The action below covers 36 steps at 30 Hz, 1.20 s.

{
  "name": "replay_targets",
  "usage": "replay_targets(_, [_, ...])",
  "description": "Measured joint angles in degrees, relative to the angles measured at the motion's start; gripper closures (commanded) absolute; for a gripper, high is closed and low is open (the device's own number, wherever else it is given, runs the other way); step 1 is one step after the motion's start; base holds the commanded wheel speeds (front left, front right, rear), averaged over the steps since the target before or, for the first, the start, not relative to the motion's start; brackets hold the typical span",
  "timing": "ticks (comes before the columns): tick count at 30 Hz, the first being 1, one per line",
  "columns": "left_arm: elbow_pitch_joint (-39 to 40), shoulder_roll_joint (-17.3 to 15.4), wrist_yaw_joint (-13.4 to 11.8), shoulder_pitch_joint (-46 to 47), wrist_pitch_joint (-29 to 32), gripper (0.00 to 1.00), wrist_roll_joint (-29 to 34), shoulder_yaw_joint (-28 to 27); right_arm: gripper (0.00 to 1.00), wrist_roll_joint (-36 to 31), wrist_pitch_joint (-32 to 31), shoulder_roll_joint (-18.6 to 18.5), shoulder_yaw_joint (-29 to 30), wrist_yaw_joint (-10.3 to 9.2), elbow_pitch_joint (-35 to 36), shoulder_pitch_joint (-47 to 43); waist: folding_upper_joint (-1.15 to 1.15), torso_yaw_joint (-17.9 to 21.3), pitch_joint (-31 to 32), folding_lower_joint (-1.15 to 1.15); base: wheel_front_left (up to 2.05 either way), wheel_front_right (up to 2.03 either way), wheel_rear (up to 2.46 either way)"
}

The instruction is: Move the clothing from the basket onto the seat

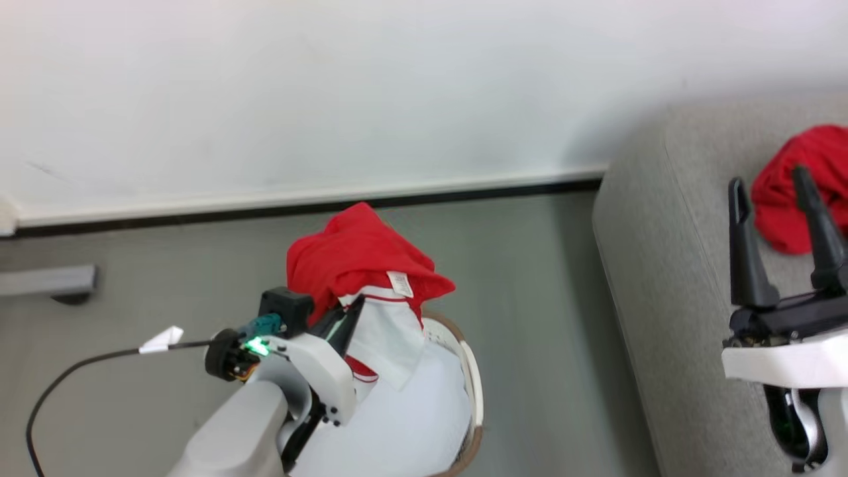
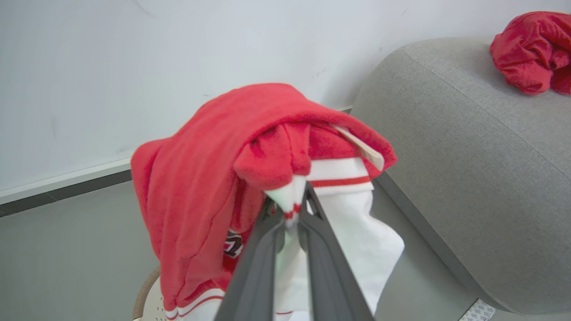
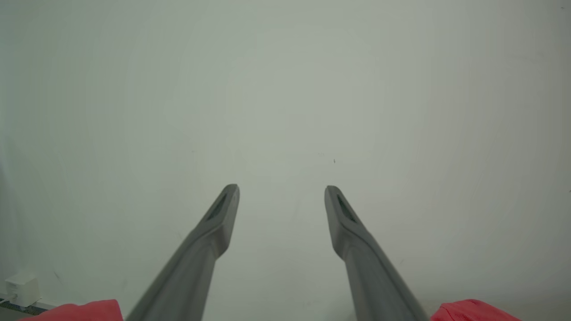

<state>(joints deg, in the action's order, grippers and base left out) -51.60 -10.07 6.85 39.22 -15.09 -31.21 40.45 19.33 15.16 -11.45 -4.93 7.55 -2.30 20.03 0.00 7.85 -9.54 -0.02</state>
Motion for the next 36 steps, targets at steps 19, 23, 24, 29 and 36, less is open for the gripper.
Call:
replay_targets(19, [22.30, -3.36, -3.92, -6.18, 2.46, 1.00, 1.47, -0.69, 0.00, 1.47, 0.00, 2.12, -2.65, 0.00, -3.18, -9.29, 0.00, -4.57, 11.20, 0.01, 0.00, 0.00, 0.00])
replay_targets(23, [27.82, -4.44, -5.00, -6.81, 4.45, 1.00, 1.40, -0.78, 0.00, 1.86, 0.00, 2.25, -3.35, 0.00, -3.35, -9.78, 0.00, -4.76, 11.84, 0.01, 0.00, 0.00, 0.00])
replay_targets(24, [29.06, -4.78, -5.26, -6.97, 4.93, 1.00, 1.38, -0.77, 0.00, 1.86, 0.00, 2.27, -3.59, 0.00, -3.36, -9.86, 0.00, -4.72, 11.90, 0.01, 0.00, 0.00, 0.00])
replay_targets(29, [34.01, -5.79, -6.69, -8.19, 7.06, 1.00, 1.24, -0.63, 0.00, 2.12, 0.00, 2.20, -4.97, 0.00, -3.56, -9.94, 0.00, -4.36, 11.86, 0.01, 0.00, 0.00, 0.00])
replay_targets(36, [37.69, -6.64, -7.43, -8.69, 8.48, 1.00, 1.08, -0.32, 0.00, 4.07, 0.00, 1.19, -9.01, 0.00, -3.42, -9.90, 0.00, -4.52, 11.02, 0.02, 0.00, 0.00, 0.00])
